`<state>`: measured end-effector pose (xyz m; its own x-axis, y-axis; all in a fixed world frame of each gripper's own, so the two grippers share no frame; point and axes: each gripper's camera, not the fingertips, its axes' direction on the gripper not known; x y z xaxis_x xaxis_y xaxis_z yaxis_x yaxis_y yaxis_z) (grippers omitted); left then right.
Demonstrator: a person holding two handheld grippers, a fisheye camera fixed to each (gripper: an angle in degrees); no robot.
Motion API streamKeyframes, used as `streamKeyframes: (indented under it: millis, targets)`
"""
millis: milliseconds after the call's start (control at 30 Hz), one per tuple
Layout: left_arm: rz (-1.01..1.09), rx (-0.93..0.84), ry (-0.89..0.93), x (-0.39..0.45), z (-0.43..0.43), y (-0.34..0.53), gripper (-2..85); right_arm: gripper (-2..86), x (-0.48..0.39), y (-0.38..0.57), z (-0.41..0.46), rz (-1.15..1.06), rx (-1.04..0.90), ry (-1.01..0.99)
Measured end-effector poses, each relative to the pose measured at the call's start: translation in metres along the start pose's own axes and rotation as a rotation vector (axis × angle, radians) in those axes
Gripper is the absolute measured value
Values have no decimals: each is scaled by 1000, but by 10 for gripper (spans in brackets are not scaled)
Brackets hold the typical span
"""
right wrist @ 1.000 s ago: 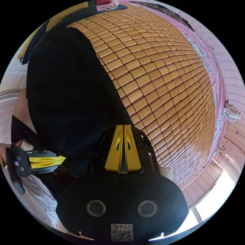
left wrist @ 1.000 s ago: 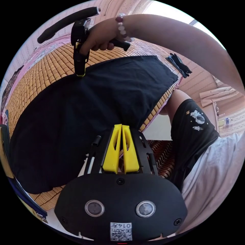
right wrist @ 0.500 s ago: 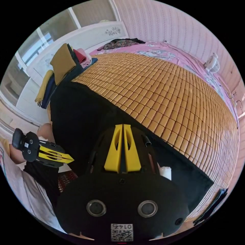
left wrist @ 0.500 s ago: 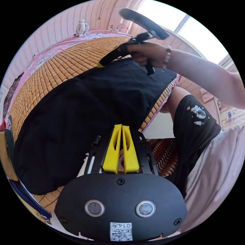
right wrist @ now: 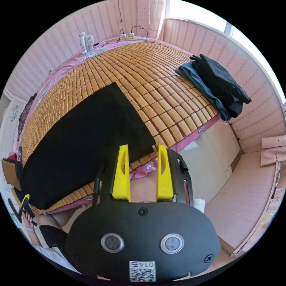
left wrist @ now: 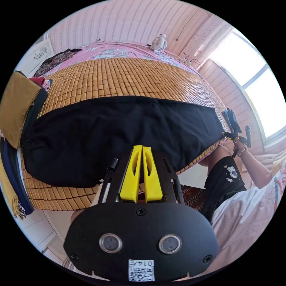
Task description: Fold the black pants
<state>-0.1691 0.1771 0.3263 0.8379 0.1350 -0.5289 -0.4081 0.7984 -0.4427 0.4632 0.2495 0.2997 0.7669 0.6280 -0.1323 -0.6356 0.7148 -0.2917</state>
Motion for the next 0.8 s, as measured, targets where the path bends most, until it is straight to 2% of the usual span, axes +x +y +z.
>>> streamKeyframes:
  millis: [167,300,400,467,600,667,800]
  targets:
    - [-86,-49,-90,-17,20,1,-10,78,2,14,-11,-50,25,48]
    - [-169,-62,-29,-34,39,1,-10,29,12,15,-18,-98,3,-24]
    - [-161,-78,7,-35,44,-4,-10,16,39,5,-40,-31,64,-166]
    - [-140,-81,46,-30,47,-8,-10,13,56,-8,-71,2,165,-233]
    - [-39,-107,154,4,69,-19,-10,13,56,-27,-143,-85,395,-216]
    - [8,-111,215,22,79,-25,-10,14,43,-33,-197,-191,547,-267]
    - [85,-113,435,55,96,-32,-10,18,-17,-24,-258,-495,661,-412]
